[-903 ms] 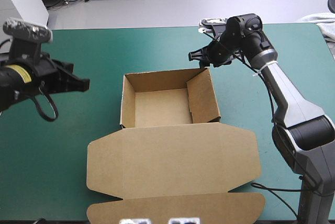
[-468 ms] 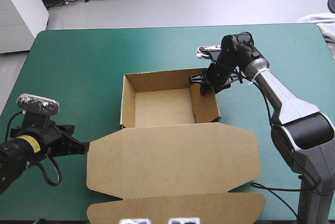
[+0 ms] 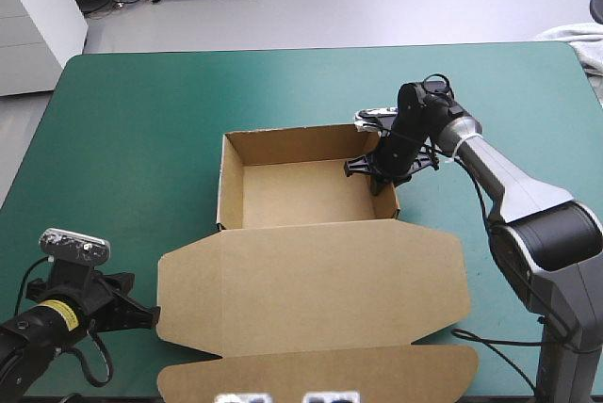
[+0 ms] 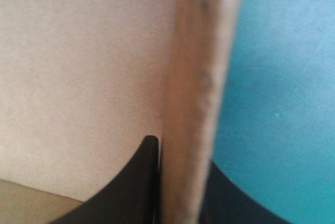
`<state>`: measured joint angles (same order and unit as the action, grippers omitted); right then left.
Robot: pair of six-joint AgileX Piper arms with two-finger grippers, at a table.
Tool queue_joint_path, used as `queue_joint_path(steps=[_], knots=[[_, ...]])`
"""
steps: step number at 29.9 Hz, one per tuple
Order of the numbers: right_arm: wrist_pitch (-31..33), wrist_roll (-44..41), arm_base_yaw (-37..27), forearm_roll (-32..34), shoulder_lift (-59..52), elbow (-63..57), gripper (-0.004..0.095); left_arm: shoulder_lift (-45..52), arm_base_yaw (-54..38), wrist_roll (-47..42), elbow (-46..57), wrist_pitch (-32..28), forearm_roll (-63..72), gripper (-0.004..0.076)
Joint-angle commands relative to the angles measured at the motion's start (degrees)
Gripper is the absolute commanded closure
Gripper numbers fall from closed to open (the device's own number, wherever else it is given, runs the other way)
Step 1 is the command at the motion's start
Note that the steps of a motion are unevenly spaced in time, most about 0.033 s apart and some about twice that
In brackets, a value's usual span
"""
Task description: Fold the box
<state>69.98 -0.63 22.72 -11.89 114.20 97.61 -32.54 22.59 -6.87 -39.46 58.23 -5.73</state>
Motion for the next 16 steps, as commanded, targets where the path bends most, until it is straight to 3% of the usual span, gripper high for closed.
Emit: queue_joint_path(steps=[1, 10, 16], knots=[[1.2, 0.0, -0.1, 0.8, -3.3, 0.9, 0.0921, -0.1, 0.3, -0.4, -0.7, -3.3, 0.1, 0.0734], [0.7, -2.8, -2.2, 8.3, -6.8, 1.4, 0.0922, -0.1, 0.3, -0.4, -0.7, -2.7, 0.1, 0.0734], [1.9, -2.4, -11.5, 8.8, -10.9, 1.4, 0.0922, -0.1, 0.3, -0.4, -0.7, -2.4, 1.2, 0.0734]])
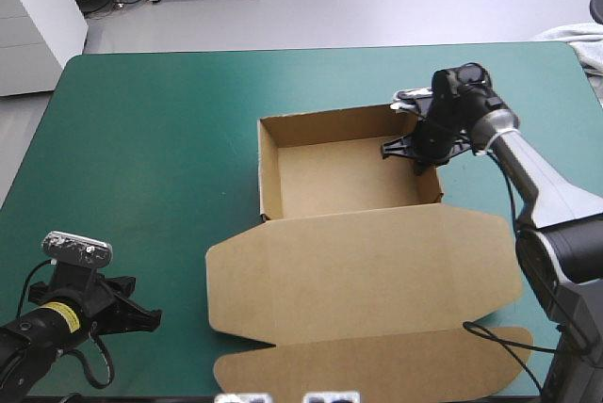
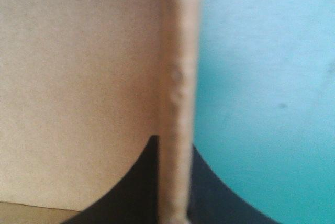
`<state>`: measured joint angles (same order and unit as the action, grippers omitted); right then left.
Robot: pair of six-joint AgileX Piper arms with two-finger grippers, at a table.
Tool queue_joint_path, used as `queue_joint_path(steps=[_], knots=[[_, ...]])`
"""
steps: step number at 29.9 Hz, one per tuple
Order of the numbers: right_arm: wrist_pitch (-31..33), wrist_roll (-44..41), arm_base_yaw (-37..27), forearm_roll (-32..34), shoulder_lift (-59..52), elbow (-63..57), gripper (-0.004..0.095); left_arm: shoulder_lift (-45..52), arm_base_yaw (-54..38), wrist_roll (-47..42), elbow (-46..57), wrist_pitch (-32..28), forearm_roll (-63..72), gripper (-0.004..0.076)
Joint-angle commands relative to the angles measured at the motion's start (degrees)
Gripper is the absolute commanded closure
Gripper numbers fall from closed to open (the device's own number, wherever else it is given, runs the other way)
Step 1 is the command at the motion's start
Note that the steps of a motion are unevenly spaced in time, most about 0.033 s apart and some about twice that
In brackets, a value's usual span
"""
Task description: Fold the box
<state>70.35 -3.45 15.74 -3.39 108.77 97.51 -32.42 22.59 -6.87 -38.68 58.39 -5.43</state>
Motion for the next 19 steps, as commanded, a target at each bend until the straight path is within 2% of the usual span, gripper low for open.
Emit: queue_joint_path(steps=[1, 12, 19], knots=[[1.5, 0.5, -6.1, 0.4, -6.0, 1.5, 0.0922, -0.2, 0.3, -0.4, -1.5, -2.6, 1.2, 0.0734], [1.5, 5.9, -31.1, 2.0, -10.1, 1.4, 0.0921, -0.2, 0.3, -0.4, -1.5, -2.6, 2.1, 0.0734], [1.1, 5.9, -43.0, 2.5, -8.9, 1.4, 0.0921, -0.2, 0.3, -0.4, -1.5, -2.6, 2.4, 0.0734]])
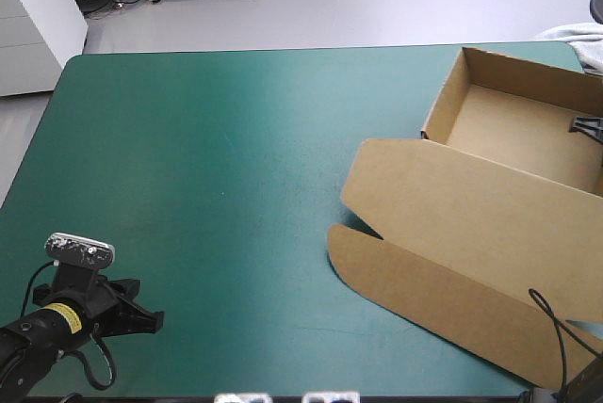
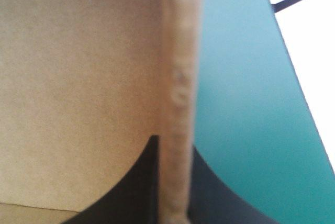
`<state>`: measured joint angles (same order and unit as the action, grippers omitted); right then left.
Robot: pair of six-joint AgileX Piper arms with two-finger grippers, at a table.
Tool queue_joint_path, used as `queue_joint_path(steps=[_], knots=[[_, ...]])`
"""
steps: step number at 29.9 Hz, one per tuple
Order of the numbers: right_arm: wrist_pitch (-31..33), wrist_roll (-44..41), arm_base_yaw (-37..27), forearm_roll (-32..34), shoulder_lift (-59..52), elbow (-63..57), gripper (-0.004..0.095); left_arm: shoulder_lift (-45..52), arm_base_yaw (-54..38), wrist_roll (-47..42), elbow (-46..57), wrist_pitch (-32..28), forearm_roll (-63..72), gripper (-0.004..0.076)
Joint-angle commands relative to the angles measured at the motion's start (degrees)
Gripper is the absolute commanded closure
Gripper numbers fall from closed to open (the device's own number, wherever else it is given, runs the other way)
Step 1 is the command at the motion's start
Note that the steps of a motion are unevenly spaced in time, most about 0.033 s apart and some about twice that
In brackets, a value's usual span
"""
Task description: Fold the box
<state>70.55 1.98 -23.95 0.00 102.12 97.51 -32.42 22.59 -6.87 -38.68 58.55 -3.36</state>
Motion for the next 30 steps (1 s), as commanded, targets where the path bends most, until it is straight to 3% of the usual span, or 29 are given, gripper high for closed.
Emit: queue_joint_path(steps=[1, 8, 10, 15, 17, 26, 30], knots=[[0.8, 0.5, -4.4, -0.8, -1.8, 1.3, 0.0921, -0.2, 0.3, -0.4, -1.5, -2.7, 0.4, 0.0734], [1.2, 0.4, -6.7, 3.0, 1.4, 1.3, 0.0905, -0.2, 0.3, -0.4, -1.5, -2.7, 0.5, 0.0734], [1.2, 0.4, -6.7, 3.0, 2.3, 1.3, 0.0838, -0.2, 0.3, -0.4, -1.5, -2.7, 0.5, 0.0734], [1.2, 0.5, -6.7, 3.2, 3.4, 1.3, 0.0531, -0.2, 0.3, -0.4, -1.5, -2.7, 0.5, 0.0734], [0.9, 0.5, -6.7, 3.2, 3.4, 1.3, 0.0460, -0.2, 0.3, -0.4, -1.5, -2.7, 0.5, 0.0734], [1.3, 0.4, -6.7, 2.7, -0.1, 6.1, 0.0450, -0.2, 0.3, -0.3, -1.5, -1.2, 0.2, 0.0734], [1.3, 3.2, -6.7, -1.2, -4.6, 6.1, 0.0492, -0.2, 0.3, 0.4, -1.5, -1.6, -0.2, 0.0734]])
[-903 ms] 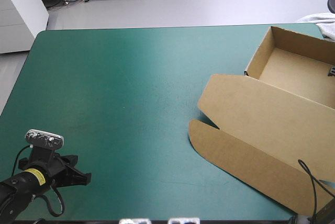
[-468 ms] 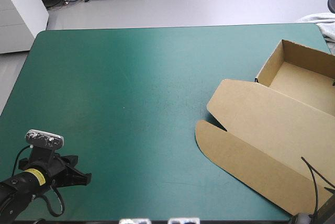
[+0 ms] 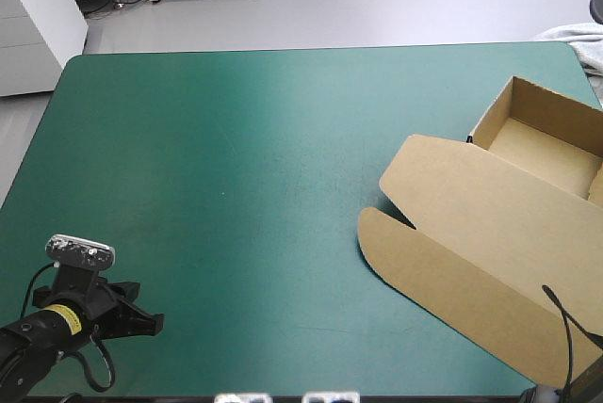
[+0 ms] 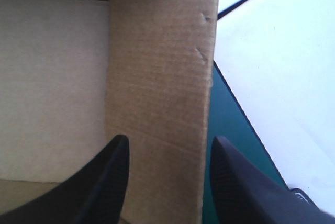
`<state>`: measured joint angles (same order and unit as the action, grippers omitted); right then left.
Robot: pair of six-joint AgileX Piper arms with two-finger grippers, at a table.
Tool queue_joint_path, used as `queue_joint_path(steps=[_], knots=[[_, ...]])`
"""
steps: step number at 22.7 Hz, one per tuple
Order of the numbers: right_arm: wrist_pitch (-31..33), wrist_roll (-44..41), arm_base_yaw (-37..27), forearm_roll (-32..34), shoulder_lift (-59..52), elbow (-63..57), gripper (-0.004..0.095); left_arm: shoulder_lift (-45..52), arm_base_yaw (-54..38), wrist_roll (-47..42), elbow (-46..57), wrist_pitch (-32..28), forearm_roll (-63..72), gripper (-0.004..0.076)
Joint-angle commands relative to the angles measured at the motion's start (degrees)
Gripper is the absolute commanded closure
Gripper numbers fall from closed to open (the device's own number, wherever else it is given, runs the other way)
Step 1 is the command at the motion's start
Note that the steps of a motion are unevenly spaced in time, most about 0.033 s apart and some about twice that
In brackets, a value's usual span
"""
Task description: Fold the box
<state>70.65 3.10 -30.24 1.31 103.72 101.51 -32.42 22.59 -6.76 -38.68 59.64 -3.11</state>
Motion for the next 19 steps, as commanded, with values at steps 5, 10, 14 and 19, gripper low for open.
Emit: queue_joint_path(steps=[5, 10, 14, 19], knots=[[1.2, 3.7, -0.4, -11.5, -14.6, 2.1, 0.0595, -0.2, 0.3, 0.3, -1.5, -4.0, -1.8, 0.0734], [1.2, 9.1, 1.2, -23.3, -24.8, 1.5, 0.0744, 0.4, 0.3, 0.3, -1.5, -6.1, -3.3, 0.0734], [1.2, 10.8, 12.9, -21.9, -35.4, -5.8, 0.0924, 1.6, 0.3, 1.8, -1.4, -6.9, -3.3, 0.0734], [1.0, 9.2, 25.6, -15.6, -49.3, -22.1, 0.0925, 6.2, 0.3, 3.0, 2.1, -7.3, -3.0, 0.0734]])
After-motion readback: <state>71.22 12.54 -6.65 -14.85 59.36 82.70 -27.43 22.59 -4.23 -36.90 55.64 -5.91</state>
